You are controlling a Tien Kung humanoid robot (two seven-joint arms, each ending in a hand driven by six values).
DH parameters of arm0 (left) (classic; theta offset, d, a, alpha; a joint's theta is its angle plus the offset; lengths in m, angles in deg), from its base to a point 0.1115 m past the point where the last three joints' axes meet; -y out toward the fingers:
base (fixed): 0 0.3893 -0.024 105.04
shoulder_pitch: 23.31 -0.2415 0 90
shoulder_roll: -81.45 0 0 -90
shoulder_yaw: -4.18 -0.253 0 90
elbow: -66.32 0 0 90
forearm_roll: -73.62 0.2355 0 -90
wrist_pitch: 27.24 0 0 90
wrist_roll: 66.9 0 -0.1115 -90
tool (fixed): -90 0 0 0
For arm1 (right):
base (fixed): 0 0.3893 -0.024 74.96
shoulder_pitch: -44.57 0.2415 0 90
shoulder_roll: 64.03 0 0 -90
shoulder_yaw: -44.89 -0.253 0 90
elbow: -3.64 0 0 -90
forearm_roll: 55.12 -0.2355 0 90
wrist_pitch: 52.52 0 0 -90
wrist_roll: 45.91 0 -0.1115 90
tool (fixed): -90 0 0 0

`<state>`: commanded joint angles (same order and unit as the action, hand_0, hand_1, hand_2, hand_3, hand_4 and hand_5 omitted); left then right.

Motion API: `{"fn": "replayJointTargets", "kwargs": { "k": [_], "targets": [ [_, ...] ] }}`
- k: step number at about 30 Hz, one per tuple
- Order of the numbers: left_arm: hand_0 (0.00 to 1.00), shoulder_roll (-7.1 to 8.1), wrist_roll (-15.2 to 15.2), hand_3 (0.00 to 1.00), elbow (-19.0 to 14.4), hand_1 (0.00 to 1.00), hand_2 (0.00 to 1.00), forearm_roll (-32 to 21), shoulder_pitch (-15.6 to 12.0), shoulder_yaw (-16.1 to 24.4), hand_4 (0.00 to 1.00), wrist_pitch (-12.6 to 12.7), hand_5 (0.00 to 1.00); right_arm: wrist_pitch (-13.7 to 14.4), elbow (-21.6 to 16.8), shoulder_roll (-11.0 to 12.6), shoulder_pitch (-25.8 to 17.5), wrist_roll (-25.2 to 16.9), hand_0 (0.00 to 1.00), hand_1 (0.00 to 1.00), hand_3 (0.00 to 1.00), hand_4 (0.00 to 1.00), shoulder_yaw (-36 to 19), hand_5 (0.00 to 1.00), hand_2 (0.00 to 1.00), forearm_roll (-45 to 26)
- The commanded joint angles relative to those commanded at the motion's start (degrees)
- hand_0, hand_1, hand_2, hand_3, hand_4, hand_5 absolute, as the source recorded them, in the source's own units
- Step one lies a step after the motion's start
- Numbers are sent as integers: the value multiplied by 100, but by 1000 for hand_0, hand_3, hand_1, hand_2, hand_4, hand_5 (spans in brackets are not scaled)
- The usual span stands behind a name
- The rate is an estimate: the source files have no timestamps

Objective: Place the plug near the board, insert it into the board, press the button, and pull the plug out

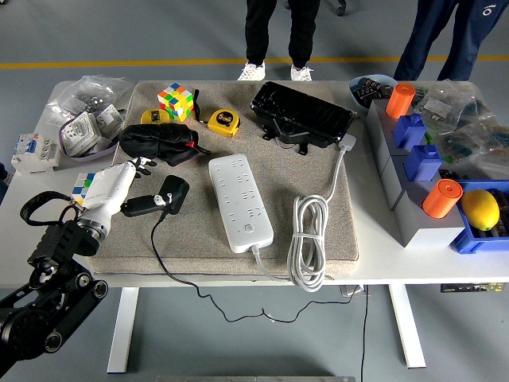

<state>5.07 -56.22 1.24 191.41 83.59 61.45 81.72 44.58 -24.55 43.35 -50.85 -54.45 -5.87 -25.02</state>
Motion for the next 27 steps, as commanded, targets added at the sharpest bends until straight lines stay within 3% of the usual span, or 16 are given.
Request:
{"fn": "replayJointTargets", "kwargs": {
  "k": [18, 19, 24, 25, 27],
  "targets": [
    [620, -142, 52, 749, 633, 626, 643, 78, 462, -492, 998, 90, 714, 15, -4, -9, -1, -26, 630, 635, 543, 650, -21, 158, 602, -3],
    [528, -147, 52, 699, 654, 571, 582, 84, 477, -503, 998, 96, 655, 15, -5, -8, 1, -28, 629, 634, 543, 649, -21, 158, 602, -3],
    [528, -174, 27, 699, 745, 571, 582, 59, 529, -570, 998, 168, 655, 20, -6, -13, 5, -38, 629, 634, 543, 649, -36, 158, 602, 2],
    [419, -177, 15, 640, 754, 465, 484, 46, 533, -582, 998, 192, 514, 22, -5, -12, 5, -40, 629, 634, 542, 649, -39, 157, 601, 4],
    [419, -175, 26, 640, 744, 465, 484, -11, 533, -613, 998, 232, 514, 24, -6, -11, 3, -43, 629, 634, 542, 649, -38, 157, 601, 3]
  ]
}}
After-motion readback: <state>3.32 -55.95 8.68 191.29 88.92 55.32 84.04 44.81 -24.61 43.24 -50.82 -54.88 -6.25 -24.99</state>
